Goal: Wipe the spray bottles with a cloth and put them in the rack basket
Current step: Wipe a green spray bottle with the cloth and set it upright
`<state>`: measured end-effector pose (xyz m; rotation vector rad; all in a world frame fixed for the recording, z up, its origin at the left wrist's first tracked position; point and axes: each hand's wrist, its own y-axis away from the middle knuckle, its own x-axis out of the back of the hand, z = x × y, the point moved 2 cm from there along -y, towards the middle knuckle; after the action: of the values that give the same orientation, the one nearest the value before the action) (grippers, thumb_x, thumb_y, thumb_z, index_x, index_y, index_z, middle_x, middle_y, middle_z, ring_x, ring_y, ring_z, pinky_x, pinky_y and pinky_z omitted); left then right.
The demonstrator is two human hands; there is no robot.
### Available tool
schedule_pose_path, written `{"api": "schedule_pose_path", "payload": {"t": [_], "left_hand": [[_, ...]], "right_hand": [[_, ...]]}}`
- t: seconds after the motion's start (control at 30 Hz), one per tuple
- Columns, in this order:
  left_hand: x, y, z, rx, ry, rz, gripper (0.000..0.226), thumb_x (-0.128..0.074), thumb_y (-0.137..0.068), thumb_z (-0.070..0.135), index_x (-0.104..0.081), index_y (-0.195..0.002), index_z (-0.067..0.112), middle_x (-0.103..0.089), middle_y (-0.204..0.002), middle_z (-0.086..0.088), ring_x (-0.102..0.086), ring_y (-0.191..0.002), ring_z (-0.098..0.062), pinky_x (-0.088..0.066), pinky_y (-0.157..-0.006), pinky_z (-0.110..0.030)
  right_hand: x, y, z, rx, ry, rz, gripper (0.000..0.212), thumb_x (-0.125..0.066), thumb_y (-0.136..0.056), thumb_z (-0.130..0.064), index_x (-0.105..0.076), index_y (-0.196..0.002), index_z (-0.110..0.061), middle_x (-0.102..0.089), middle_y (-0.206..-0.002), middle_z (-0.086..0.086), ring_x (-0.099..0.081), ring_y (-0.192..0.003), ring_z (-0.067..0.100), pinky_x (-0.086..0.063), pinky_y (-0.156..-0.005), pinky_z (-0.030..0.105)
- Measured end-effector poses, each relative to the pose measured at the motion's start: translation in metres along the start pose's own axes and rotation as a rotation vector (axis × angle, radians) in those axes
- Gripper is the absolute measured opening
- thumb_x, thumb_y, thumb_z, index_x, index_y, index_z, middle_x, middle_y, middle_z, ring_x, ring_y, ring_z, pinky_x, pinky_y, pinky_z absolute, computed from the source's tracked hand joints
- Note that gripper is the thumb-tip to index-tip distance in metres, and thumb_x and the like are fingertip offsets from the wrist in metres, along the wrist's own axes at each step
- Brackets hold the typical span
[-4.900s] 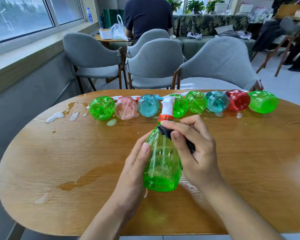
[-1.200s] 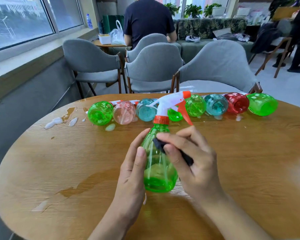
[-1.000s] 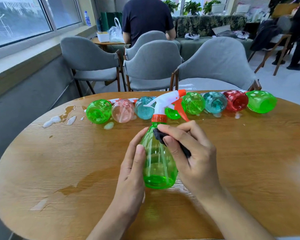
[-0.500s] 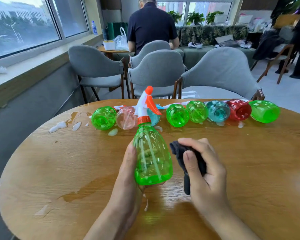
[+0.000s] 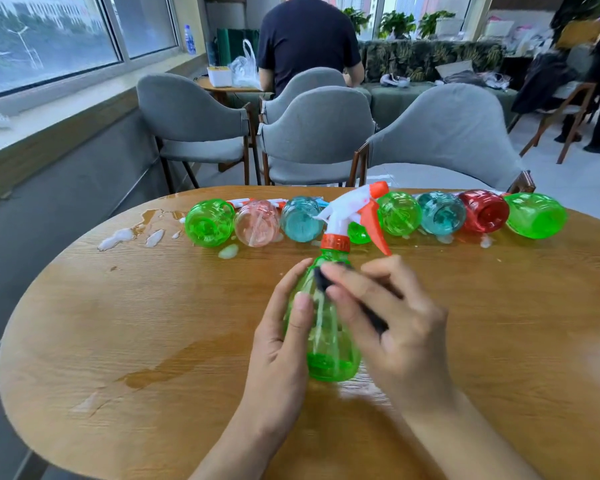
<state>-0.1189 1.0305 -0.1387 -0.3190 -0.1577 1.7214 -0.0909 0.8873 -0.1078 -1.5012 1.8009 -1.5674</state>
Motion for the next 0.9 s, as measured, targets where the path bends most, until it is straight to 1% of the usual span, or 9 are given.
{"api": "schedule_pose_path", "payload": {"t": [0.07, 0.13, 0.27, 0.33, 0.4, 0.53, 0.7, 0.83, 0.9], "left_hand": [[-0.002, 0.003, -0.004, 0.001, -0.010, -0.025, 0.040, -0.051, -0.107, 0.040, -0.059, -0.145, 0.034, -0.068, -0.140, 0.021, -0.059, -0.135, 0.001, -0.049, -0.105, -0.017], [-0.004, 0.003, -0.006, 0.015, -0.007, -0.031, 0.035, -0.051, -0.110, 0.038, -0.059, -0.144, 0.035, -0.069, -0.137, 0.023, -0.060, -0.132, 0.003, -0.049, -0.101, -0.014], [-0.001, -0.003, -0.003, 0.067, 0.026, 0.013, 0.036, -0.048, -0.106, 0.052, -0.064, -0.137, 0.045, -0.070, -0.139, 0.010, -0.064, -0.133, -0.013, -0.051, -0.112, -0.045], [0.004, -0.007, -0.001, 0.096, 0.084, 0.049, 0.043, -0.049, -0.103, 0.058, -0.064, -0.140, 0.041, -0.071, -0.139, -0.001, -0.066, -0.132, -0.024, -0.047, -0.114, -0.061], [0.008, -0.009, 0.000, 0.125, 0.150, 0.066, 0.049, -0.051, -0.101, 0.062, -0.064, -0.141, 0.037, -0.071, -0.137, -0.008, -0.066, -0.130, -0.033, -0.045, -0.115, -0.066], [0.009, -0.008, 0.003, 0.118, 0.160, 0.022, 0.041, -0.047, -0.103, 0.052, -0.067, -0.136, 0.039, -0.072, -0.135, -0.007, -0.069, -0.125, -0.031, -0.050, -0.112, -0.060], [0.004, -0.003, 0.005, 0.072, 0.092, -0.039, 0.046, -0.047, -0.102, 0.044, -0.063, -0.142, 0.030, -0.072, -0.137, -0.002, -0.067, -0.130, -0.023, -0.053, -0.112, -0.053], [-0.001, 0.002, 0.007, 0.057, 0.086, -0.107, 0.044, -0.050, -0.100, 0.053, -0.064, -0.140, 0.042, -0.068, -0.143, 0.001, -0.064, -0.135, -0.021, -0.052, -0.114, -0.050], [-0.001, 0.002, 0.007, 0.089, 0.115, -0.107, 0.040, -0.049, -0.104, 0.053, -0.064, -0.140, 0.043, -0.067, -0.145, 0.000, -0.063, -0.136, -0.022, -0.051, -0.114, -0.051]], "right_hand": [[0.001, -0.006, 0.008, -0.044, 0.035, 0.022, 0.024, -0.068, -0.104, -0.028, -0.078, -0.123, -0.018, -0.064, -0.092, 0.001, -0.060, -0.071, 0.016, -0.052, -0.058, 0.036], [0.000, -0.006, 0.012, -0.057, 0.067, 0.027, 0.024, -0.069, -0.104, -0.028, -0.078, -0.123, -0.017, -0.064, -0.091, 0.001, -0.060, -0.070, 0.017, -0.052, -0.058, 0.037], [0.006, 0.001, 0.008, -0.065, -0.084, 0.069, 0.023, -0.066, -0.103, -0.023, -0.076, -0.121, -0.014, -0.063, -0.093, 0.005, -0.061, -0.078, 0.015, -0.051, -0.064, 0.031], [0.012, 0.007, 0.001, 0.020, -0.113, 0.021, 0.023, -0.062, -0.105, -0.028, -0.076, -0.120, -0.017, -0.063, -0.093, 0.005, -0.061, -0.078, 0.013, -0.051, -0.067, 0.024], [0.011, 0.018, -0.007, 0.150, -0.066, -0.081, 0.025, -0.063, -0.105, -0.035, -0.077, -0.121, -0.022, -0.062, -0.094, 0.003, -0.059, -0.077, 0.011, -0.048, -0.073, 0.014], [0.004, 0.023, -0.007, 0.213, -0.031, -0.128, 0.024, -0.071, -0.101, -0.036, -0.079, -0.120, -0.025, -0.060, -0.088, 0.005, -0.057, -0.074, 0.012, -0.041, -0.076, 0.010], [0.006, 0.006, -0.001, 0.001, -0.139, 0.002, 0.025, -0.066, -0.103, -0.032, -0.076, -0.122, -0.019, -0.061, -0.092, 0.003, -0.060, -0.077, 0.012, -0.050, -0.068, 0.021], [0.008, -0.006, 0.022, -0.151, -0.111, 0.072, 0.028, -0.065, -0.103, -0.027, -0.076, -0.124, -0.013, -0.063, -0.093, 0.002, -0.063, -0.080, 0.017, -0.051, -0.066, 0.030], [0.009, -0.004, 0.032, -0.221, -0.140, 0.093, 0.027, -0.067, -0.102, -0.026, -0.075, -0.124, -0.013, -0.063, -0.092, 0.001, -0.062, -0.081, 0.016, -0.049, -0.066, 0.029]]}}
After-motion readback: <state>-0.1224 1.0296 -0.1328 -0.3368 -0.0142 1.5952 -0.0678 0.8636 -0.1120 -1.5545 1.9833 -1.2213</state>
